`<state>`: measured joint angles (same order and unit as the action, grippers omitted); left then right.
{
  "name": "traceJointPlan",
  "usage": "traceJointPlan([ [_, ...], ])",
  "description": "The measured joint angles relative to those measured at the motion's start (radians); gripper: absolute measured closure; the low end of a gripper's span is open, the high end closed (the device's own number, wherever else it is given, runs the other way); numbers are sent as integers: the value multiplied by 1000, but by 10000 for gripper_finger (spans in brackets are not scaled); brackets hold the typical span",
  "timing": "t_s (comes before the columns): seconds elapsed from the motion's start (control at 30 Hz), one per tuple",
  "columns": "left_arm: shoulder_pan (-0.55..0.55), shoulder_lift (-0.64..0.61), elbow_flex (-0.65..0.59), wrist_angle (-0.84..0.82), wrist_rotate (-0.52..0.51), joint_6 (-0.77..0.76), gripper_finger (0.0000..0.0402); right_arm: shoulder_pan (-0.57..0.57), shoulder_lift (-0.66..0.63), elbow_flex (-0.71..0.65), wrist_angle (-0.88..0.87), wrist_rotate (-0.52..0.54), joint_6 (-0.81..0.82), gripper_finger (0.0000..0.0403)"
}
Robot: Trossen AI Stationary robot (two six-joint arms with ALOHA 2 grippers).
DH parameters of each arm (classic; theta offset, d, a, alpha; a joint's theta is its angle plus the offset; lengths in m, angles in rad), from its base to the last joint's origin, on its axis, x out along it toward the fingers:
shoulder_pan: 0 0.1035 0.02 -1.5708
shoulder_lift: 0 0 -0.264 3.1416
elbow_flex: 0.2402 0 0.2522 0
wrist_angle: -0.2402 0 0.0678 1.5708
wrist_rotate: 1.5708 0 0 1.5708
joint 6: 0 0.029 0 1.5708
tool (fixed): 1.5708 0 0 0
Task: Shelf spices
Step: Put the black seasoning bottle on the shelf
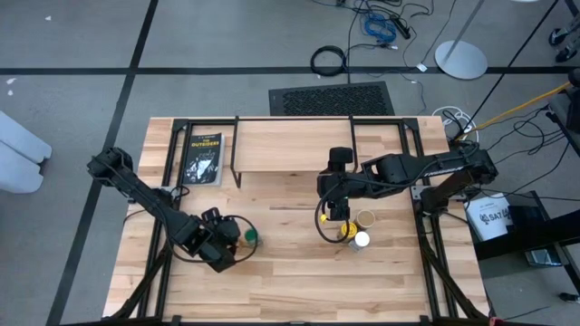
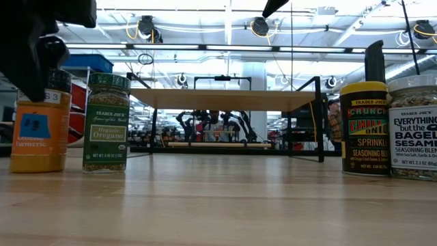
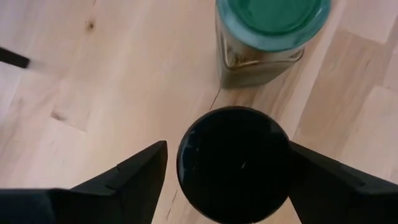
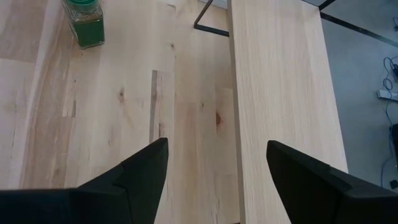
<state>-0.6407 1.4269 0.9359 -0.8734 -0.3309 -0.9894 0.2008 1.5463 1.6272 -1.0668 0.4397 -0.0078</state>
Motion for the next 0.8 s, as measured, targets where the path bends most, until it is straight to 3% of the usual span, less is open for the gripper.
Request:
traceJointPlan([
  [0.47, 0, 0, -6, 3, 1, 32, 105, 0, 0, 0, 0, 0, 2, 142],
  [0.8, 0, 0, -6, 4, 1, 59, 176, 0, 0, 0, 0, 0, -1, 142],
])
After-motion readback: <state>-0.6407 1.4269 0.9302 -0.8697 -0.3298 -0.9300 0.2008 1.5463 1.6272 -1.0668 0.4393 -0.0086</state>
